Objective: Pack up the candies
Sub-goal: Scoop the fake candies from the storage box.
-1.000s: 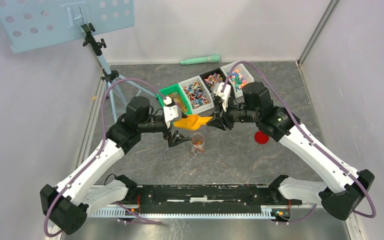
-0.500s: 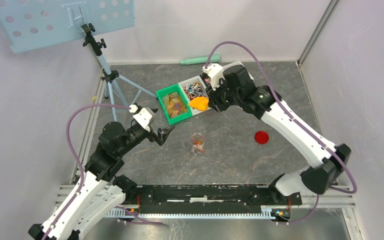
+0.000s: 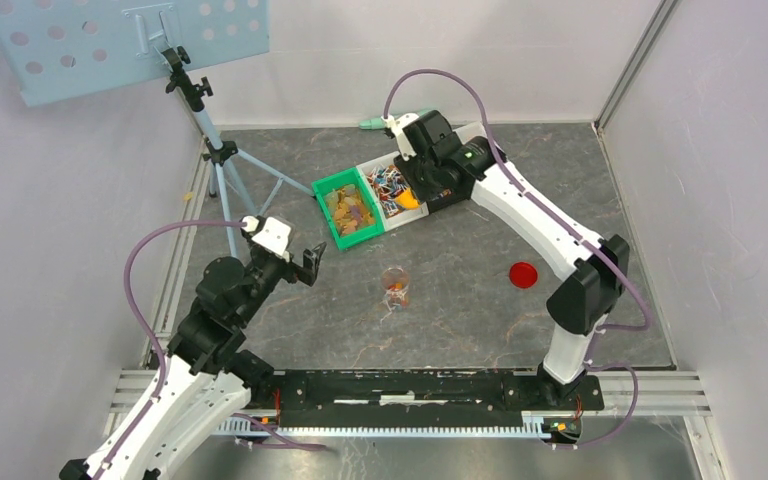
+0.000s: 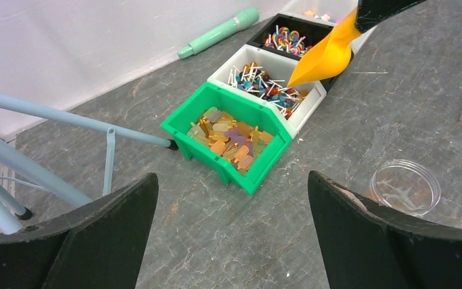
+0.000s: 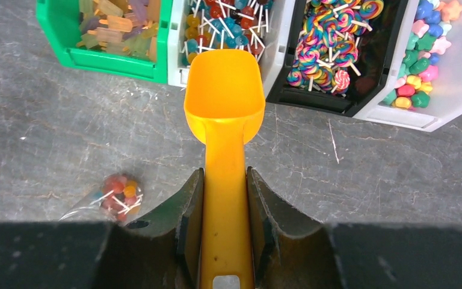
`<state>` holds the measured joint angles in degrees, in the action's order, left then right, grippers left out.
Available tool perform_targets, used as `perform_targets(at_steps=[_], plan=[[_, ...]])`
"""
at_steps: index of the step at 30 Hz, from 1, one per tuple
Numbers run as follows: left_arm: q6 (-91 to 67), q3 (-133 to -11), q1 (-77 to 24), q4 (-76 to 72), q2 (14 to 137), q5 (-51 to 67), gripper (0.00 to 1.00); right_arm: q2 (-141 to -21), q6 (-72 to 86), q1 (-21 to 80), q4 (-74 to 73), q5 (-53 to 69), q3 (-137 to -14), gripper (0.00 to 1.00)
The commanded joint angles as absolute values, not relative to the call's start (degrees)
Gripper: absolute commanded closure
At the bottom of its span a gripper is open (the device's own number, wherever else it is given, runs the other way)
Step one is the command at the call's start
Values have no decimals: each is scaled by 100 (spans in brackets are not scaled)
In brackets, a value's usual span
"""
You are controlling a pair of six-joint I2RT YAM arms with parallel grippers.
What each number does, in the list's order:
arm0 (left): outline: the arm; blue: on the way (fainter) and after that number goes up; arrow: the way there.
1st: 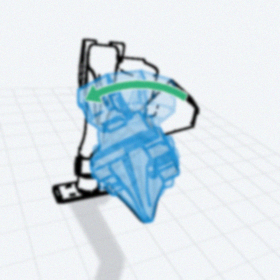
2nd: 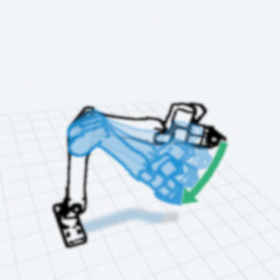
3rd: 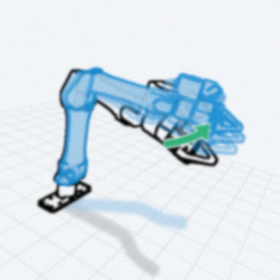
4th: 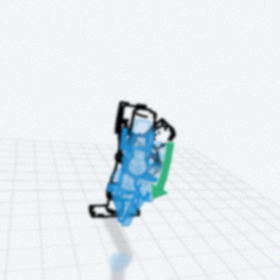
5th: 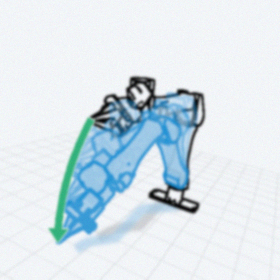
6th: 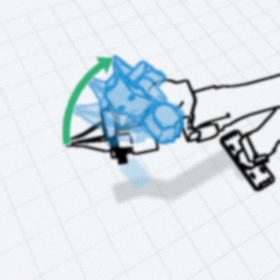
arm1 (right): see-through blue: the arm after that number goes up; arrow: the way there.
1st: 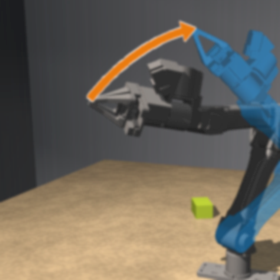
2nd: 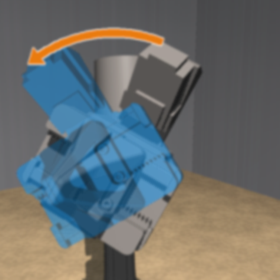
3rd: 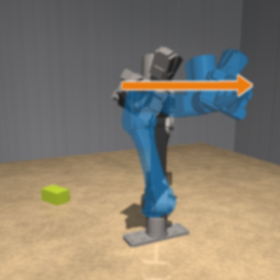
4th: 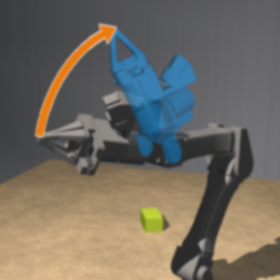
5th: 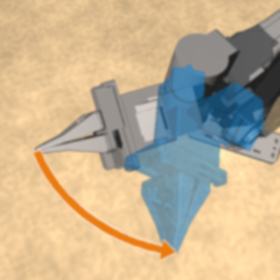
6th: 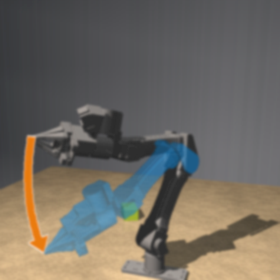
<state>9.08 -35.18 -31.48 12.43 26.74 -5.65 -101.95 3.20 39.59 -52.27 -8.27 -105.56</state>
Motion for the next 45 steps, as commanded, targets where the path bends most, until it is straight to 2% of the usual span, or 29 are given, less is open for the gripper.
perform_targets(at_steps=[1, 13, 19, 33, 45], plan=[[688, -3547, -3149, 1217, 2763, -560, 0, -10505, 321, 3963, -5229, -1085, -10990, 100], [675, -3598, -3147, 1309, 2795, -592, 0, -11525, 264, 3964, -5147, -1219, -11603, 100], [670, -3592, -3149, 1331, 2807, -549, 0, -11852, 296, 3966, -4876, -1334, -11522, 100], [672, -3603, -3146, 1341, 2793, -632, 0, -10601, 392, 3966, -2363, -1343, -8593, 100], [677, -3596, -3149, 1358, 2783, -638, 0, -10361, 376, 3972, -1171, -1328, -7779, 100]])
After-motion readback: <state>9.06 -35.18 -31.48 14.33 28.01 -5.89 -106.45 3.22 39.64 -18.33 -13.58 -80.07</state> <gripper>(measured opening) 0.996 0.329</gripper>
